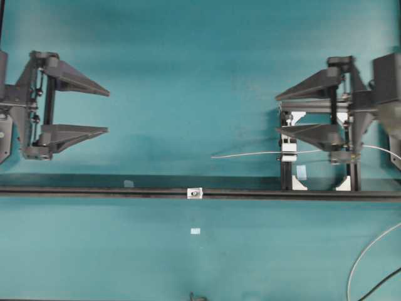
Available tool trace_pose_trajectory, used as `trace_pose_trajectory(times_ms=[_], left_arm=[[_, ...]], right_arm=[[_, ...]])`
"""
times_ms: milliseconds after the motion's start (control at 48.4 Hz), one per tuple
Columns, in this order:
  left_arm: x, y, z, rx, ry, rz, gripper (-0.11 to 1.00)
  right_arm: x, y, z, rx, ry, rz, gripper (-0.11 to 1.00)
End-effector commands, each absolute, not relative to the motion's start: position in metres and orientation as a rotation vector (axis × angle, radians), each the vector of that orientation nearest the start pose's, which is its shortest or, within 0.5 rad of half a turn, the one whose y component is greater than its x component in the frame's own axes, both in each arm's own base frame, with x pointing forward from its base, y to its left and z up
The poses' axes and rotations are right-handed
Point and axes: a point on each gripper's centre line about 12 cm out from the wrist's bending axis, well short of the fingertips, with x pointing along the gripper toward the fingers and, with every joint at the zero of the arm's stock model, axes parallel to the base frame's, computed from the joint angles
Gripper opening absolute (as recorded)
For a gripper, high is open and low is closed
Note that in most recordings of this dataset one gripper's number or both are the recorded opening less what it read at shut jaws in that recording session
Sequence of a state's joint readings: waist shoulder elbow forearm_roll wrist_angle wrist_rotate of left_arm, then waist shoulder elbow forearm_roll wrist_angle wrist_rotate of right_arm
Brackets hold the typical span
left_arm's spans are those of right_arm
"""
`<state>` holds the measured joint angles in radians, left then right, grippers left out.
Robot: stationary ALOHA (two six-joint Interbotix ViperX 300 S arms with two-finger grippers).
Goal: Insert the wire through the hole in the metal fitting marked with a red label.
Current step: 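Move the right gripper down over the grey wire near the frame, then lower the right gripper and close it on the grey wire end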
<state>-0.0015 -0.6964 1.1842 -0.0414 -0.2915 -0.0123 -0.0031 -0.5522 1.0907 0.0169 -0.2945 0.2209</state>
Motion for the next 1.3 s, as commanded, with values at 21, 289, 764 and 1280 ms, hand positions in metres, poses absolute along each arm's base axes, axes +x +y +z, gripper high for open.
trace_pose_trajectory(times_ms=[21, 289, 764, 1280], left_arm=[[0.238, 0.002, 0.23, -0.046, 0.19, 0.019, 0.56], [0.233, 0.002, 0.208, -0.043, 0.236, 0.02, 0.56], [0.225, 0.002, 0.196, -0.04, 0.21, 0.023, 0.56], [0.225, 0.002, 0.195, -0.039, 0.216, 0.022, 0.56]], right_arm=[[0.279, -0.002, 0.231, 0.24, 0.254, -0.043, 0.77], [0.299, 0.0, 0.204, 0.237, 0.352, -0.046, 0.77], [0.319, 0.009, 0.171, 0.257, 0.436, -0.035, 0.76], [0.332, 0.029, 0.143, 0.25, 0.494, 0.013, 0.76]])
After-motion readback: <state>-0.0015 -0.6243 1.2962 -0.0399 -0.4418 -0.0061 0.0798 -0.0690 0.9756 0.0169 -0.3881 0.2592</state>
